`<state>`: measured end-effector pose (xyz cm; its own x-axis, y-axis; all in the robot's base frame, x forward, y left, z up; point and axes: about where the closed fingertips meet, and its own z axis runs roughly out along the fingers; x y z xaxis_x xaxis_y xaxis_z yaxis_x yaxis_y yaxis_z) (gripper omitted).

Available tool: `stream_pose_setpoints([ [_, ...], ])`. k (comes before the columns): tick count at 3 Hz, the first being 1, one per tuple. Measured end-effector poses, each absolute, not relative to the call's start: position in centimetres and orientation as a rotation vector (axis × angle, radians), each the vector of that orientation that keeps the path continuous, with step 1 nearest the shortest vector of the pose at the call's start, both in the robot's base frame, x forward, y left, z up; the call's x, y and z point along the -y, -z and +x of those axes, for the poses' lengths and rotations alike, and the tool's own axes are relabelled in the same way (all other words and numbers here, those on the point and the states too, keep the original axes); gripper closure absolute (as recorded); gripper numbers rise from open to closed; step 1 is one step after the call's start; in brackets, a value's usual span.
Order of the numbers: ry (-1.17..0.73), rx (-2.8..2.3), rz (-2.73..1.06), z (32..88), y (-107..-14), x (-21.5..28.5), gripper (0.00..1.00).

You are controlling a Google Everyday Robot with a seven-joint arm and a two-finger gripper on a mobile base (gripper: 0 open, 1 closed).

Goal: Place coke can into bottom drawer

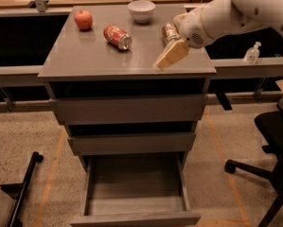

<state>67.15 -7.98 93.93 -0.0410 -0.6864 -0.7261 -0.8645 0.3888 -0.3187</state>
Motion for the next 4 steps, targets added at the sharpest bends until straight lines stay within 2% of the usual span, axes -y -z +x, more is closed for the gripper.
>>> stream_pose_setpoints([
  [2, -0.307, -1.777, -1.29, 68.3, -93.3, 6.4, 0.0],
  [4, -0.363, -1.73, -1.155, 77.2, -92.7, 3.0, 0.0],
])
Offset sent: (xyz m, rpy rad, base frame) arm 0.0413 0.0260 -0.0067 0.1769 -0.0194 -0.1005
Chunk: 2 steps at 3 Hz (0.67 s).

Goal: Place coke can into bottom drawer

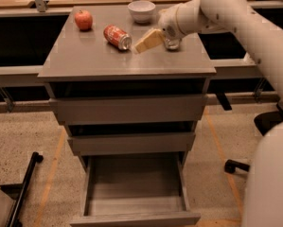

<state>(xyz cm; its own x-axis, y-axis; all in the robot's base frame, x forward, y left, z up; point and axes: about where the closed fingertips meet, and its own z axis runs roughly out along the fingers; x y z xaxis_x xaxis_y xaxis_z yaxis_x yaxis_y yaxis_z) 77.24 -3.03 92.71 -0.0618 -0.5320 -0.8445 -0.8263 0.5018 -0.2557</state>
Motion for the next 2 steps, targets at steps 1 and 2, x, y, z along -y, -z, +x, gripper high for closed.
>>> stream_pose_setpoints([
  [1, -0.396, -1.727, -1.129, 80.4, -91.9, 1.5, 0.0],
  [2, -0.454, -1.713, -1.135, 82.8, -91.0, -1.4, 0.0],
])
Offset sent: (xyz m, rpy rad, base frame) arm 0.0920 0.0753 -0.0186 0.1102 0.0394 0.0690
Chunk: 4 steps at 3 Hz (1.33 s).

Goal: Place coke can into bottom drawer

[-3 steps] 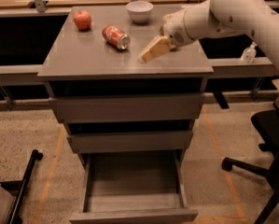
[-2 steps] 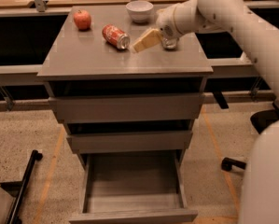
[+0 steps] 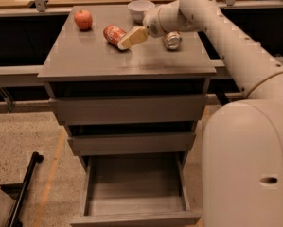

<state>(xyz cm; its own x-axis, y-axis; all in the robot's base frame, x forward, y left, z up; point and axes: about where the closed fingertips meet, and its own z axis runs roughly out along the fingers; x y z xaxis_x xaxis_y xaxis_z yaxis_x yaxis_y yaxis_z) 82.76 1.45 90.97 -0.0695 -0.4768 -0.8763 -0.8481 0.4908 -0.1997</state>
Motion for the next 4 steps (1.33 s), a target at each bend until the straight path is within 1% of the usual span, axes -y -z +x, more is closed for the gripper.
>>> stream_pose_setpoints([
  [3, -0.633, -1.668, -1.164, 85.8, -88.3, -10.1, 0.0],
  [4, -0.657, -1.671, -1.15, 86.3, -87.6, -10.8, 0.18],
])
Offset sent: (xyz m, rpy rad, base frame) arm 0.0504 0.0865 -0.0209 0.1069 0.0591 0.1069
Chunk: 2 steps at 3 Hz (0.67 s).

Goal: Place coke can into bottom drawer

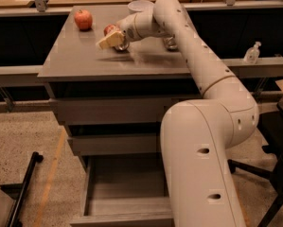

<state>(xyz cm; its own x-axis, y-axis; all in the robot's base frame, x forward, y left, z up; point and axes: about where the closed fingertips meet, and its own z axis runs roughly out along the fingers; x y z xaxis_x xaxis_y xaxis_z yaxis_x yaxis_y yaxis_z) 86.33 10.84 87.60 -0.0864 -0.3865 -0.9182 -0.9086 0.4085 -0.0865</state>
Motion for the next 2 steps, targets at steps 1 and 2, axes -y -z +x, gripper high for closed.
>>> stream_pose_setpoints([
  [1, -0.665, -1.689, -1.12, 86.68, -86.76, -10.31, 0.41],
  [2, -0.66, -1.707, -1.107, 86.62, -86.06, -9.7, 0.64],
])
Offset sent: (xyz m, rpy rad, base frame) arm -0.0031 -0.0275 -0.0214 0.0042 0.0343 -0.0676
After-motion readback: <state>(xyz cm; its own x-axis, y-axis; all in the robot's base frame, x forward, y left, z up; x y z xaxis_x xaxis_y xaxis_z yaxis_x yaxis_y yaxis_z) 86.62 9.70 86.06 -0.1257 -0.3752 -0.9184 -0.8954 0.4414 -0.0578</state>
